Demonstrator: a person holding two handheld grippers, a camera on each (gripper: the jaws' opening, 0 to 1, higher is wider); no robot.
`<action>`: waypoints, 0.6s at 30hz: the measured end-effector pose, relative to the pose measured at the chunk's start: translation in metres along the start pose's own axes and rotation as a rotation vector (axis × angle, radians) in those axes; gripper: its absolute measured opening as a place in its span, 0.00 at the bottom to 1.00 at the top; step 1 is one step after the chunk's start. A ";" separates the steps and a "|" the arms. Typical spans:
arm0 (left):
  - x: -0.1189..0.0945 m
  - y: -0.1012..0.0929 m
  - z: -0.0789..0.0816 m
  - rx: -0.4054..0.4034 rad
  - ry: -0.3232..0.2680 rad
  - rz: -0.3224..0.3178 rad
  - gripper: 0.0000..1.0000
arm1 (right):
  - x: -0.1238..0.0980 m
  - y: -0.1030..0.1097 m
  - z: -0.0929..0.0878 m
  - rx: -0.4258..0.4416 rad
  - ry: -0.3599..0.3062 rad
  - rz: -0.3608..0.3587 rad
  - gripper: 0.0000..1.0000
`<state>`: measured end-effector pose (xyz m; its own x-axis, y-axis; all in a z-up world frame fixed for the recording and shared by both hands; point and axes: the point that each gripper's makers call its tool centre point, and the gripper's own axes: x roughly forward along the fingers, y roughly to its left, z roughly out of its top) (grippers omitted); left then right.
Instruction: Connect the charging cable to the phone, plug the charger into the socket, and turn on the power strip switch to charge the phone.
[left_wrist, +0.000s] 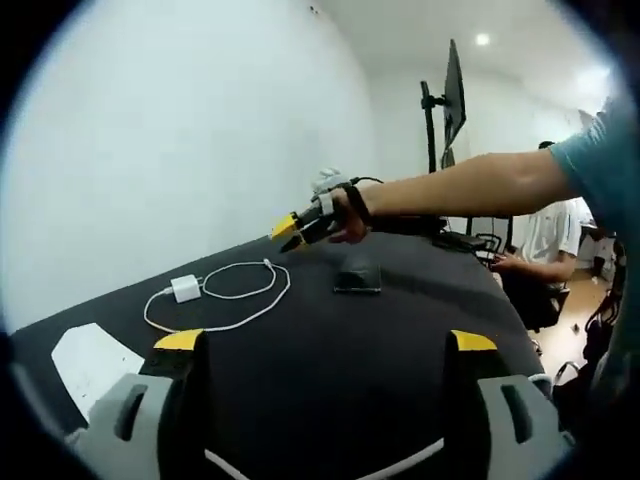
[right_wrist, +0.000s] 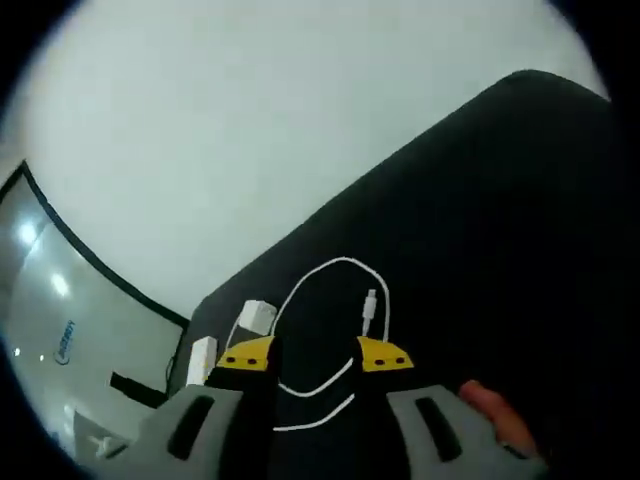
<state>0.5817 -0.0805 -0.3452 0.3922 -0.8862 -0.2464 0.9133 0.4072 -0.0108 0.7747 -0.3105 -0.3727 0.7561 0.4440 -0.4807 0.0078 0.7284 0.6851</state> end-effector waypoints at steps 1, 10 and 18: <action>0.000 0.004 0.002 -0.013 -0.003 -0.004 0.94 | 0.002 -0.002 0.001 0.000 0.002 -0.001 0.27; 0.003 0.019 -0.002 -0.027 0.039 -0.002 0.93 | 0.027 -0.023 0.004 -0.029 0.051 -0.035 0.25; 0.008 0.022 -0.007 -0.009 0.056 0.003 0.92 | 0.035 -0.027 0.005 -0.048 0.027 -0.029 0.16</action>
<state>0.6039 -0.0769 -0.3546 0.3881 -0.8714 -0.3003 0.9109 0.4122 -0.0190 0.8046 -0.3170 -0.4050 0.7381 0.4359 -0.5150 -0.0024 0.7650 0.6440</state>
